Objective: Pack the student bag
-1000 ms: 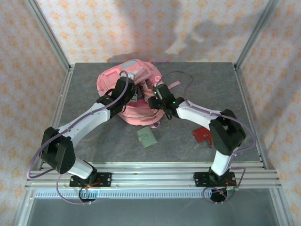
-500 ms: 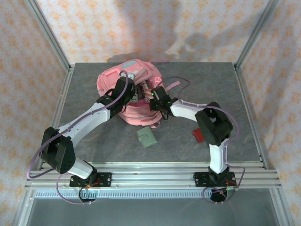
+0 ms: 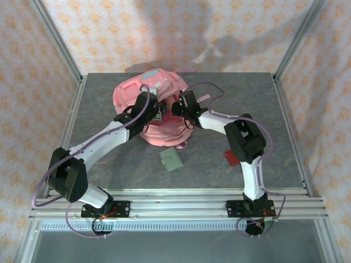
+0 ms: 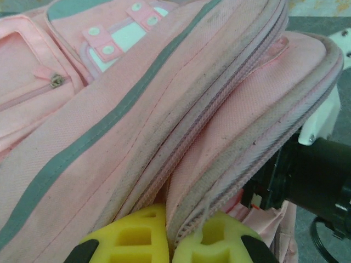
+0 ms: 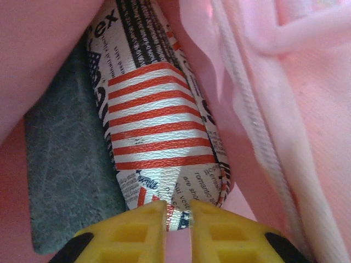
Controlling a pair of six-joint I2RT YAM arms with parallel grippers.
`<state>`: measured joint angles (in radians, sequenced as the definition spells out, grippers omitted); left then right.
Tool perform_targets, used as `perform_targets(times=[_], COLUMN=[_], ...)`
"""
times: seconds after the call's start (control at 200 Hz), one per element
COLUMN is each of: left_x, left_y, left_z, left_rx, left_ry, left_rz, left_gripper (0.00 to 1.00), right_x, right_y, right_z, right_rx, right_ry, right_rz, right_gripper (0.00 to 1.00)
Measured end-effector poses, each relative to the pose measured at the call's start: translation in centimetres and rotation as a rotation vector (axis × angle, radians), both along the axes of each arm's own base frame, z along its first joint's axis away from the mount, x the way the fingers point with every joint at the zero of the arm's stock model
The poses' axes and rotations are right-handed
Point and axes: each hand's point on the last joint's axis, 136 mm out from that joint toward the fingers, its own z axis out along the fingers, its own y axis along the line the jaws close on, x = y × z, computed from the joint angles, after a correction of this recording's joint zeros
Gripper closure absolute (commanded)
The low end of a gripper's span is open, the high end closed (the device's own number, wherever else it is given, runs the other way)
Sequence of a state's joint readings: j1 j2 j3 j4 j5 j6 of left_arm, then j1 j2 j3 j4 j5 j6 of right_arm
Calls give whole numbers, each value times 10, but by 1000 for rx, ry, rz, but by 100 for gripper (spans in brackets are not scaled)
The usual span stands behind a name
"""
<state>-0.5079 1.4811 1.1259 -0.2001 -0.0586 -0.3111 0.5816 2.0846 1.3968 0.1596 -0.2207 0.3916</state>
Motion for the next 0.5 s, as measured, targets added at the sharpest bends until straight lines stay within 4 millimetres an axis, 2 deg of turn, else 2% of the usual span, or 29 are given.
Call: perform_targets(times=[0.16,0.25,0.385,0.501], left_x=[-1,-2,-5,-7], left_y=[-2,-4,-10,-16], left_z=[-6,-9,-12,-14], left_rx=[-23,-38,-58,-77], left_ry=[1,5,13,24], left_rz=[6,3,-9,-9], left_gripper=[100,100,100,100], right_x=[4,-1,-36,-69], right_y=[5,6,-13,-43], right_z=[-1,3,6,33], right_rx=[34,59,60,50], right_ry=[-6,-27,-6,-35], right_rz=[19,36,46,17], right_gripper=[77,72,56,54])
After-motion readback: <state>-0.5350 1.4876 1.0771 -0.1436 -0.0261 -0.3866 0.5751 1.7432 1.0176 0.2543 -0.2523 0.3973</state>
